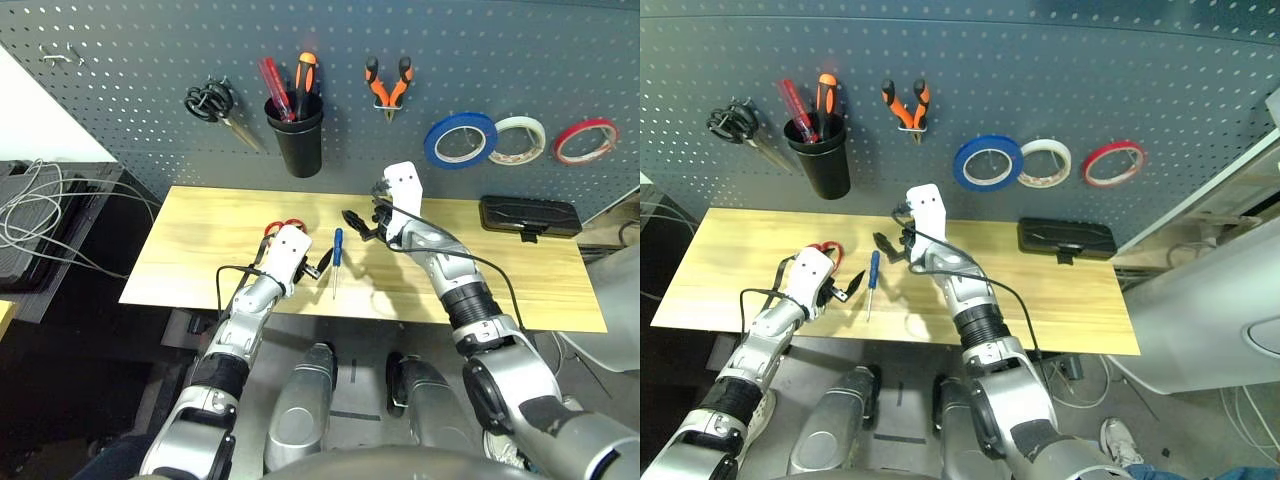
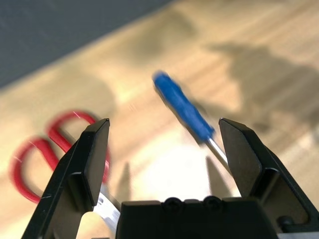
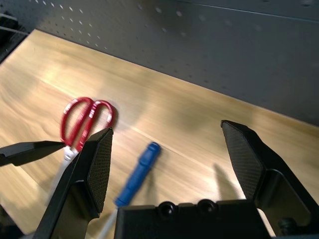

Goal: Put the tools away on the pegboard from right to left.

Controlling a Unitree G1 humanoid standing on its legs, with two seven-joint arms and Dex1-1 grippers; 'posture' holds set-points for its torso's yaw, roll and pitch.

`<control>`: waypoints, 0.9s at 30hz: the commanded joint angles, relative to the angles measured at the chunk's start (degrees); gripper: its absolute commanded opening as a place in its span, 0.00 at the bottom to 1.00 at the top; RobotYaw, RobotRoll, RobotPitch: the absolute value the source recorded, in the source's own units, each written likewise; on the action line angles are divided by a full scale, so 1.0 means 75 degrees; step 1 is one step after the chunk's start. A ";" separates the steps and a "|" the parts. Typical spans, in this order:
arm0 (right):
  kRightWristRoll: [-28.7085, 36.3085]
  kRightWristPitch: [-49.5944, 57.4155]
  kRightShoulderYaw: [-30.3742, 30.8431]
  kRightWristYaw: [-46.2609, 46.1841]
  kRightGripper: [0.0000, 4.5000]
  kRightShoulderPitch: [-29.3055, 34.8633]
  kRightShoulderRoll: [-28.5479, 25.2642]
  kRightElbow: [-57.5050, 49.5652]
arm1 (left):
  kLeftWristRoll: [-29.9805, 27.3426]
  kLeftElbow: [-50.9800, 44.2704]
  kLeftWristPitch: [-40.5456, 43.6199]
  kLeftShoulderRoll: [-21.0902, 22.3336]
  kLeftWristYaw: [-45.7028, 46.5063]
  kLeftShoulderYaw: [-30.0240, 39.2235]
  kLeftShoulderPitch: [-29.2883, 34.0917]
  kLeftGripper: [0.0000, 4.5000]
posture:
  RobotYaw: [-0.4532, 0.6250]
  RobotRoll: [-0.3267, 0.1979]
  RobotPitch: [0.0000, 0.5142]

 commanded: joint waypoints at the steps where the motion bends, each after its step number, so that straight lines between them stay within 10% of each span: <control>1: -0.0195 -0.0199 0.0362 0.0620 1.00 0.0463 -0.0407 -0.0490 | -0.0036 0.0369 0.0329 -0.0146 0.0207 0.0080 -0.0316 1.00 | 0.56 0.62 0.48; 27: -0.0220 0.0214 0.0463 0.1689 1.00 0.1244 -0.1474 -0.1596 | -0.0467 0.2927 0.1596 -0.1022 0.0421 0.0461 -0.2439 1.00 | 0.52 0.62 0.50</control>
